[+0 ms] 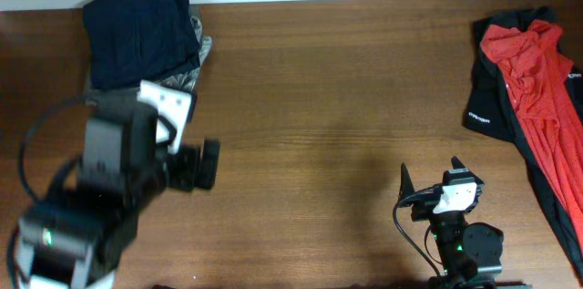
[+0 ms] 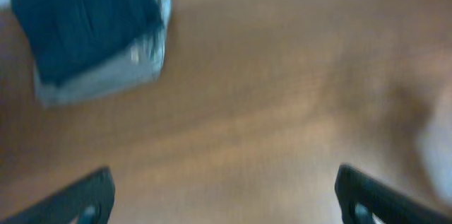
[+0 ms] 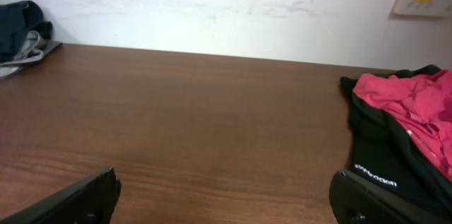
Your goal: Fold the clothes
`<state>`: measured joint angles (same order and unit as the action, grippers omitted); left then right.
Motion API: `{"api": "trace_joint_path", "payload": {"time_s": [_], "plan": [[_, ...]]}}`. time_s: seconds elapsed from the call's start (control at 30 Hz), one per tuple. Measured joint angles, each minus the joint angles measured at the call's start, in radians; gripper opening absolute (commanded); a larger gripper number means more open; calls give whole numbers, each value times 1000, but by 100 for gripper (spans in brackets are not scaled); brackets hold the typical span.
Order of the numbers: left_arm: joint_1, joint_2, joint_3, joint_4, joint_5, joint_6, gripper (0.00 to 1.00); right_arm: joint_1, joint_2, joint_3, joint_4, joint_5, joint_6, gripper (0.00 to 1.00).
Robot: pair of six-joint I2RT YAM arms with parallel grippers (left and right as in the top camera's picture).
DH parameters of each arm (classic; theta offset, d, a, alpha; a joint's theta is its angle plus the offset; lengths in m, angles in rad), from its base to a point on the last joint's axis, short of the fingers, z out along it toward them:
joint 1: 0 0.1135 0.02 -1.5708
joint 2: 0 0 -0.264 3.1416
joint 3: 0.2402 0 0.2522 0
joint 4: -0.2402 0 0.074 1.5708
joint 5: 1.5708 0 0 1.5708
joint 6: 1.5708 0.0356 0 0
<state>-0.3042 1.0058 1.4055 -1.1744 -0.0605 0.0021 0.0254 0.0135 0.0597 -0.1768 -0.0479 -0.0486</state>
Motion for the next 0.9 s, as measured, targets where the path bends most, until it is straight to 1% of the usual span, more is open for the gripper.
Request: {"api": "trace_joint_path", "payload": {"time_s": [0.1, 0.3, 0.47, 0.57, 0.73, 0.9], "plan": [[11, -166, -208, 175, 1, 0, 99, 0, 0, 0, -1, 0, -1, 99], [119, -503, -607, 548, -1, -3, 99, 0, 0, 0, -1, 0, 0, 99], [164, -629, -842, 719, 0, -3, 99, 0, 0, 0, -1, 0, 0, 99], [201, -700, -956, 793, 0, -3, 99, 0, 0, 0, -1, 0, 0, 99], [270, -817, -1089, 930, -1, -4, 99, 0, 0, 0, -1, 0, -1, 99], [278, -907, -1211, 1071, -1, -4, 99, 0, 0, 0, -1, 0, -1, 99]]}}
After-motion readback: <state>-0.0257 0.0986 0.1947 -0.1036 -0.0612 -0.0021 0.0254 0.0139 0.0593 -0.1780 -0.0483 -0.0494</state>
